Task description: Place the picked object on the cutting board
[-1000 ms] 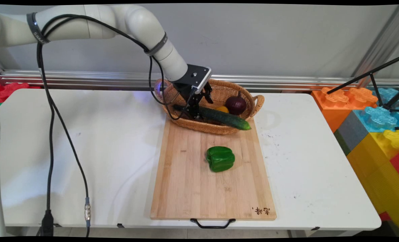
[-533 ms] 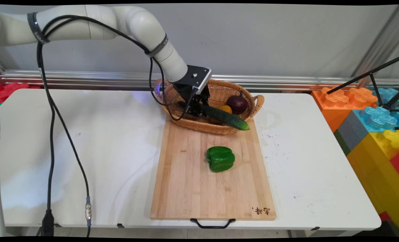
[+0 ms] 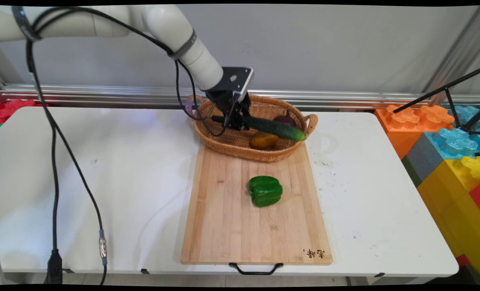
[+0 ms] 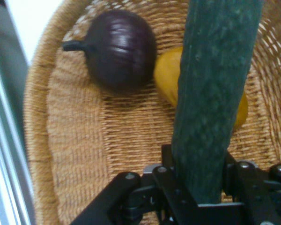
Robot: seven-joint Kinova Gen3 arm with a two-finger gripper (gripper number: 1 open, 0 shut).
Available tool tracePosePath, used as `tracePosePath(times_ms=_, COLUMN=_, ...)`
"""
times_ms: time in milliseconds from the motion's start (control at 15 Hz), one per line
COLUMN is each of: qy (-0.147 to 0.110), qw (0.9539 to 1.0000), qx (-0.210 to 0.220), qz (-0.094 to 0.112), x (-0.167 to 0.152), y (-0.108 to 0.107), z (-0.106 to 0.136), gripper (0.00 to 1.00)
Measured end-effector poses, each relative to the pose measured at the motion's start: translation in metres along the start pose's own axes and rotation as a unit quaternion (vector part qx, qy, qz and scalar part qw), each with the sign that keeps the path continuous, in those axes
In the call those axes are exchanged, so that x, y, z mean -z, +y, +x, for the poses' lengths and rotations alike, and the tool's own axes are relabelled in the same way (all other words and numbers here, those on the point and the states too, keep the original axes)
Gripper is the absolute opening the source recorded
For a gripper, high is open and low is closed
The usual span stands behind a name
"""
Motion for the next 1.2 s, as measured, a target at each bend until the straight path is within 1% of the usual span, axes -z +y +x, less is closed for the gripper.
tracePosePath(times_ms=200, qy=0.003, qw=0.9992, qx=0.033, qz=0.020, x=0.026, y=0.001, z=0.013, gripper=0.00)
tracePosePath(times_ms=333, qy=0.006, qw=0.9982, qx=0.053, qz=0.027, x=0.042, y=0.004, z=0.024, gripper=0.00)
tracePosePath(times_ms=533, qy=0.018, qw=0.9963, qx=0.081, qz=0.025, x=0.063, y=0.013, z=0.044, gripper=0.00)
tracePosePath(times_ms=667, qy=0.032, qw=0.9941, qx=0.103, qz=0.009, x=0.082, y=0.026, z=0.067, gripper=0.00)
tracePosePath(times_ms=800, qy=0.045, qw=0.9912, qx=0.123, qz=-0.016, x=0.100, y=0.044, z=0.092, gripper=0.00)
tracePosePath(times_ms=1000, qy=0.054, qw=0.9870, qx=0.142, qz=-0.054, x=0.119, y=0.068, z=0.117, gripper=0.00)
tracePosePath(times_ms=1067, qy=0.056, qw=0.9847, qx=0.149, qz=-0.070, x=0.126, y=0.079, z=0.127, gripper=0.00)
tracePosePath(times_ms=1200, qy=0.057, qw=0.9813, qx=0.160, qz=-0.091, x=0.135, y=0.096, z=0.140, gripper=0.00)
